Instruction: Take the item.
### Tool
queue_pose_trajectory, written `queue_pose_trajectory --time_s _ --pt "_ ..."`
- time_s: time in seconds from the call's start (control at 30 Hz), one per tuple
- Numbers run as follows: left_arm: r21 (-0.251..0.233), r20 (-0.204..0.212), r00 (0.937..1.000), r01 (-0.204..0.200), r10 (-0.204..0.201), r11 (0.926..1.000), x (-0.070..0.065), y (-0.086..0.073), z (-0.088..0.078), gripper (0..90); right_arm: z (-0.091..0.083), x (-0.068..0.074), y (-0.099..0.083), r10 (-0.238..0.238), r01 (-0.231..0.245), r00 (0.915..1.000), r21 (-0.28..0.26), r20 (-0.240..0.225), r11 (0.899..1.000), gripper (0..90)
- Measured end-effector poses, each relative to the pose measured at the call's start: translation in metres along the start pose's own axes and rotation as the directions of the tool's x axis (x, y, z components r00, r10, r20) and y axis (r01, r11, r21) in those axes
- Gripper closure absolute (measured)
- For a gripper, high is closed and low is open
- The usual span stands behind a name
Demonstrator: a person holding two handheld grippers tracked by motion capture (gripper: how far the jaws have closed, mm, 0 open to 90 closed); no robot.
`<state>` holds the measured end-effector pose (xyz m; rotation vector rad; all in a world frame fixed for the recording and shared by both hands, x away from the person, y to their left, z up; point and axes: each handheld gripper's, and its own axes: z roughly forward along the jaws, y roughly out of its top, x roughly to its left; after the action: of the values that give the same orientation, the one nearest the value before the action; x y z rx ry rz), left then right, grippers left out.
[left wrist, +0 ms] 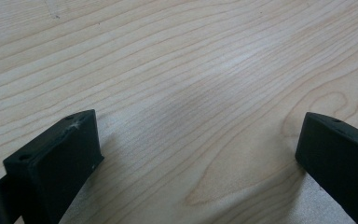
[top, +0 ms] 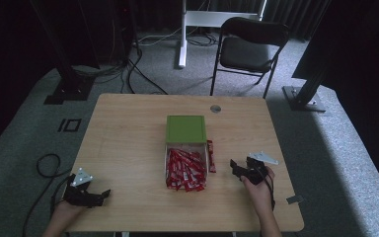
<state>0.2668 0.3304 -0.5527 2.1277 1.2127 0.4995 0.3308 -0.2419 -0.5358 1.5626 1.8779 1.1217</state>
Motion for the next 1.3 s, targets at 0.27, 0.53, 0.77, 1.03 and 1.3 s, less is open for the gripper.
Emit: queue_pose_trajectory --time_s 0.27,0.53,0.77,1.03,1.3 --pt "-0.001 0.0 1.0 0.0 0.0 1.0 0.0 0.0 0.0 0.7 -0.006 -0.014 -0.007 0.003 -0.004 0.9994 0.015 0.036 1.0 18.7" --pt "0.0 0.0 1.0 0.0 0.0 1.0 0.0 0.0 0.0 0.7 -0.015 -0.023 -0.014 -0.036 0.034 0.9977 0.031 0.058 0.999 18.2" --pt "-0.001 0.0 1.0 0.0 0.0 1.0 0.0 0.0 0.0 0.7 -0.025 -0.031 -0.023 -0.044 0.041 0.9968 0.036 0.067 0.998 18.2" --pt "-0.001 0.0 1.0 0.0 0.0 1.0 0.0 0.0 0.0 0.7 -0.038 -0.038 -0.032 -0.056 0.052 0.9955 0.06 0.076 0.997 18.3" --pt "0.0 0.0 1.0 0.0 0.0 1.0 0.0 0.0 0.0 0.7 -0.044 -0.045 -0.042 -0.07 0.062 0.9938 0.093 0.087 0.994 18.3"
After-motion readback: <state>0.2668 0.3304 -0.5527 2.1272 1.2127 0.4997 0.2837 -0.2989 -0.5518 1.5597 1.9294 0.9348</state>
